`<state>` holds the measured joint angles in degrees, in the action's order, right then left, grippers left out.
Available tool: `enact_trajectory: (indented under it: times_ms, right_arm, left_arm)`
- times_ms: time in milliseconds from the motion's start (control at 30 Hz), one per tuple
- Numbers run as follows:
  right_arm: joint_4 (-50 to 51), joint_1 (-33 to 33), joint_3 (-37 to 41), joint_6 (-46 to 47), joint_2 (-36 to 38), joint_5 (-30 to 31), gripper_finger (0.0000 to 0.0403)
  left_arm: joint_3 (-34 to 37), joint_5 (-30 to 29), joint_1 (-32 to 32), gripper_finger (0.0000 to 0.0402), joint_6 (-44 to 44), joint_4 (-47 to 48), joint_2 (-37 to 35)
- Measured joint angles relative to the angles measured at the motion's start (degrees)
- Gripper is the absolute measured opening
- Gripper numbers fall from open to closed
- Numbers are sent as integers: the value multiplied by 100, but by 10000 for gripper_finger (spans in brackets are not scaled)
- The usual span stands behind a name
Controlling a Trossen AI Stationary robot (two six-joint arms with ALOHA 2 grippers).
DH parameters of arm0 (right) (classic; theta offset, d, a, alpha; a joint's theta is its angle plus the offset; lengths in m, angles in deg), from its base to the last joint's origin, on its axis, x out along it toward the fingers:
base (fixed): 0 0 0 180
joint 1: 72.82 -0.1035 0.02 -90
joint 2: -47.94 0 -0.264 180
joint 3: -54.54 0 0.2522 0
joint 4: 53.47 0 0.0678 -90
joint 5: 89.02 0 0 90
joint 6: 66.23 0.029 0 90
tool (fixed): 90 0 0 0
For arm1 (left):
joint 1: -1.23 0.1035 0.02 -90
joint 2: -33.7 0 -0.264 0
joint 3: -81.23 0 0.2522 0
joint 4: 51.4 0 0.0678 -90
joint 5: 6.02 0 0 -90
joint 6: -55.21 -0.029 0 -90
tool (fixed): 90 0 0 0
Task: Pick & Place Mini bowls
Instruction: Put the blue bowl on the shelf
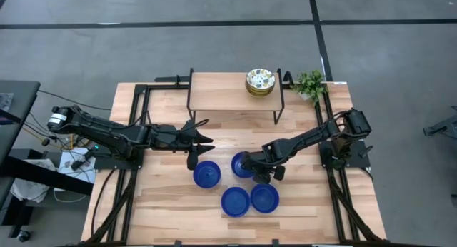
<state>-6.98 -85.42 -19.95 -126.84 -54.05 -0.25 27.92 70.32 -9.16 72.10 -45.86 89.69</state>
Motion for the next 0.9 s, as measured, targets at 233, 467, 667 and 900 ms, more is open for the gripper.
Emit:
enact_trajectory:
  times_ms: [233,467,667,900]
  right_arm:
    - [396,39,-243,644,0,23,3]
    - [1035,195,-987,1101,0,-17,2]
    - [1598,318,-1832,1121,0,-328,1]
    - [2227,332,-2677,1225,4,-438,1]
  left_arm:
    - [0,-2,0,121,-49,4,0]
    - [0,-315,10,121,-165,6,-1]
    - [0,-349,171,121,-132,69,-27]
    - [0,-347,393,121,146,891,-384]
